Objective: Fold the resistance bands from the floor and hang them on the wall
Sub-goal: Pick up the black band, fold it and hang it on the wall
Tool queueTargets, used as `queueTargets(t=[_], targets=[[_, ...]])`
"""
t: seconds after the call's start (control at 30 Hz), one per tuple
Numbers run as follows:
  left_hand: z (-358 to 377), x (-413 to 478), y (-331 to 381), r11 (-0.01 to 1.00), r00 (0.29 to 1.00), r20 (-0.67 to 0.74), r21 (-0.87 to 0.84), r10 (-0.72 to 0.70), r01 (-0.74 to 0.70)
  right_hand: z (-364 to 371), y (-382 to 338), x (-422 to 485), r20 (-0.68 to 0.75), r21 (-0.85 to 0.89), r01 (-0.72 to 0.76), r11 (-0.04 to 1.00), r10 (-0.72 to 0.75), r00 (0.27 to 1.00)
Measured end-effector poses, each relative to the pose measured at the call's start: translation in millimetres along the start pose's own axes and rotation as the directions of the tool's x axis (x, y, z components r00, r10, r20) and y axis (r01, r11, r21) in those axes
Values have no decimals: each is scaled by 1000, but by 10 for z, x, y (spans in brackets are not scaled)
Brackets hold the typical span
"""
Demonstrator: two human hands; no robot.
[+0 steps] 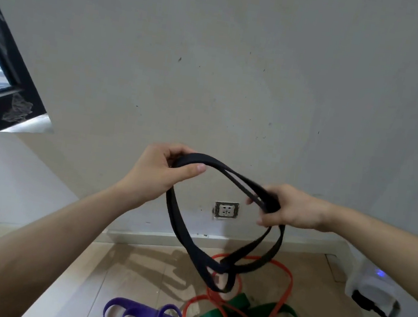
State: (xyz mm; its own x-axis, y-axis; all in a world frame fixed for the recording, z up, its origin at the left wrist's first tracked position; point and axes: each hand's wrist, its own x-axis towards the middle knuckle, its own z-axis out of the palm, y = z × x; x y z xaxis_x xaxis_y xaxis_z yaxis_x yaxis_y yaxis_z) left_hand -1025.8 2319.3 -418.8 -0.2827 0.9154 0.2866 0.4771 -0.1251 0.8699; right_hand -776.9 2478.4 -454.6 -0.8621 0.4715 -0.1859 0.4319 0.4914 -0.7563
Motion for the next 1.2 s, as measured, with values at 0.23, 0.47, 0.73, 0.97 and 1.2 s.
queueTargets(t=[0.23, 0.47, 0.73, 0.97, 1.2], targets=[[-188, -23, -234, 985, 998, 64, 175, -11, 0, -263, -188, -105, -253, -37, 154, 987, -159, 954], [-176, -52, -318, 973, 983, 179, 232, -48, 5, -358, -303, -135, -325, -146, 219, 965, -256, 910], [127, -82, 3, 999, 992, 126, 32, -2, -2, -223, -311, -62, -280, -156, 269, 950, -303, 911], [327, -111, 190, 996, 981, 185, -69, 65, -53, -74, -415, -39, -199, -103, 314, 944, -329, 923], [370, -128, 200, 993, 982, 154, -58, 109, -101, 48, -179, 31, -87, -26, 198, 980, -200, 976]])
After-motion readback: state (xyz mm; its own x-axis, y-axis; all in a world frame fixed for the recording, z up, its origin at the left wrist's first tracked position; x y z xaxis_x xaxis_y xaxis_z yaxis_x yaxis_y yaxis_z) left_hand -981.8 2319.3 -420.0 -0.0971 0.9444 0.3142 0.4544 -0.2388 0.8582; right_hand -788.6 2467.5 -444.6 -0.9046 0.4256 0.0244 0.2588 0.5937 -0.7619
